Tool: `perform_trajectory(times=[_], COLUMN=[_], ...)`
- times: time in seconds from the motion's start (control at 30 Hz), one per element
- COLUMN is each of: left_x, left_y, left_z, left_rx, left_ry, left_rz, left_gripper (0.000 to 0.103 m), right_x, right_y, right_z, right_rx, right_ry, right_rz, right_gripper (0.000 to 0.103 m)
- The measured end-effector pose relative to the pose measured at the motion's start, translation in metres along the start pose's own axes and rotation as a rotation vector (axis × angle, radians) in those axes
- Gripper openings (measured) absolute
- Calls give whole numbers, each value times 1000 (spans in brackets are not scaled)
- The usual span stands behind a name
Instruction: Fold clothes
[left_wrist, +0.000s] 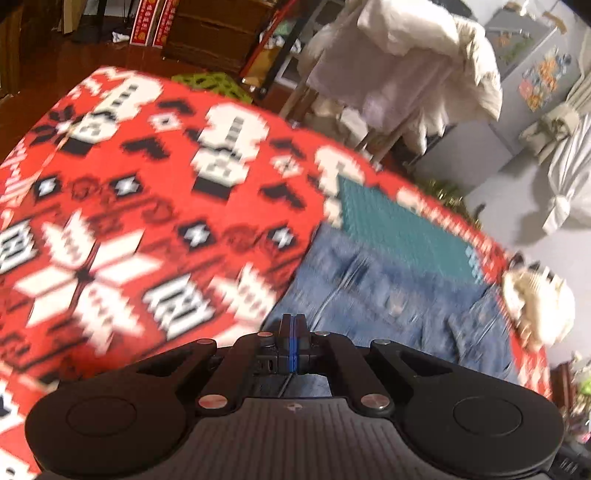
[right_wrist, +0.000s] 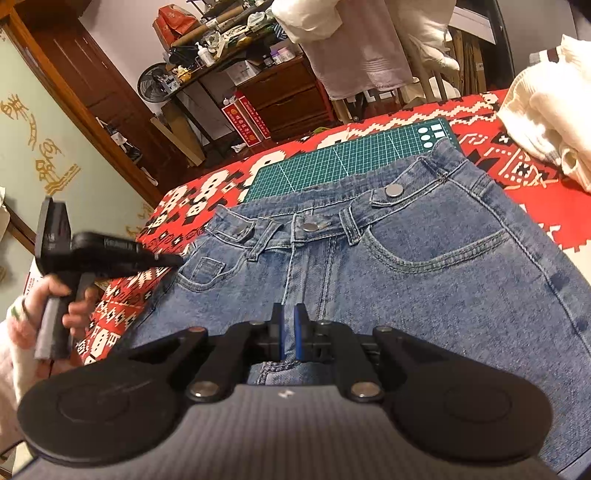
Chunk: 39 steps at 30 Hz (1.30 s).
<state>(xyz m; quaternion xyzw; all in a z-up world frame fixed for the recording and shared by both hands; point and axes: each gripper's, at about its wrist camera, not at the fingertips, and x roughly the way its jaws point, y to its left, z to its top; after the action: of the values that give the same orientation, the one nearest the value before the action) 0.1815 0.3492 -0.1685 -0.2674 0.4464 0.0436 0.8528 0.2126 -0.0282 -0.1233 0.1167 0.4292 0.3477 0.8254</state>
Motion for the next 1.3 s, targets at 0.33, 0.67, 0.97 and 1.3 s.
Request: perform_trajectory(times=[0.33,0.67,0.97,1.3], left_x=[-33,-70,-100,-131], left_y=[29,52,69,74], left_z=[-41,-81,-112,-131], left_rx=[-52,-95,-132,-113], left_ry=[-20,-42,-48,-100], left_rz=[-11,17,51,106], left_gripper=[1,1,1,6], right_x=[-8,-25,-54,-97], right_y=[2,3,-8,-25], right_z=[-2,-13,-28,-44], right_rx=[-4,-8,8,18], right_ry=[-6,-4,-16,-46], right_rz=[-10,-32,-83,-166], right_gripper=[8,8,8,8])
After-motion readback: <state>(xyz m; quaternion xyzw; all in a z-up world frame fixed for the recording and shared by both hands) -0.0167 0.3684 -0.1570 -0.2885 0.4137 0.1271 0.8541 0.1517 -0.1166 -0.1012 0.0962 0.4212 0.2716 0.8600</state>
